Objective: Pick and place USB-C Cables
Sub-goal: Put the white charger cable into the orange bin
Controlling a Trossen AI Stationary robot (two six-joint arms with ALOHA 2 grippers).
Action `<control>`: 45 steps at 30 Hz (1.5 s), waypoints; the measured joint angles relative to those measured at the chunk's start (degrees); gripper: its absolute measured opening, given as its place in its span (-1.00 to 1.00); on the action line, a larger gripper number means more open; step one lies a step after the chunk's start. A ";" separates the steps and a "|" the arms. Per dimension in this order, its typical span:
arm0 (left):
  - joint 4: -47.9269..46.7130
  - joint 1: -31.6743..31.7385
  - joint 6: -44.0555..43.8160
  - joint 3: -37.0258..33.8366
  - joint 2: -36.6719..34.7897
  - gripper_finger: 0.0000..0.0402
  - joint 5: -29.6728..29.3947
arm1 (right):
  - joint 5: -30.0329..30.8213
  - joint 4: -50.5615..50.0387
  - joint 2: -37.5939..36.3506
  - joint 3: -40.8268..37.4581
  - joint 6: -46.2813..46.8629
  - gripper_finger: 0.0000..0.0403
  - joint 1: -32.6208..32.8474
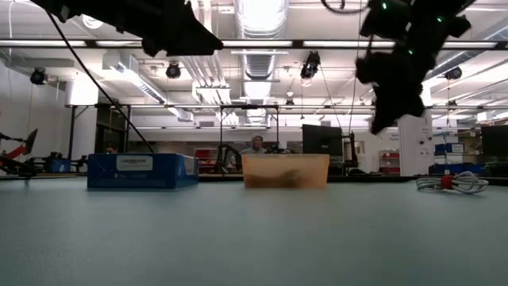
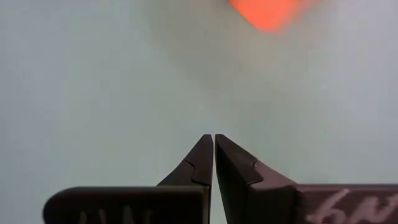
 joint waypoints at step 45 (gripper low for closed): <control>-0.28 0.07 -2.56 -0.04 0.00 0.01 0.07 | 1.73 -1.47 0.66 -15.80 15.44 -0.20 -4.67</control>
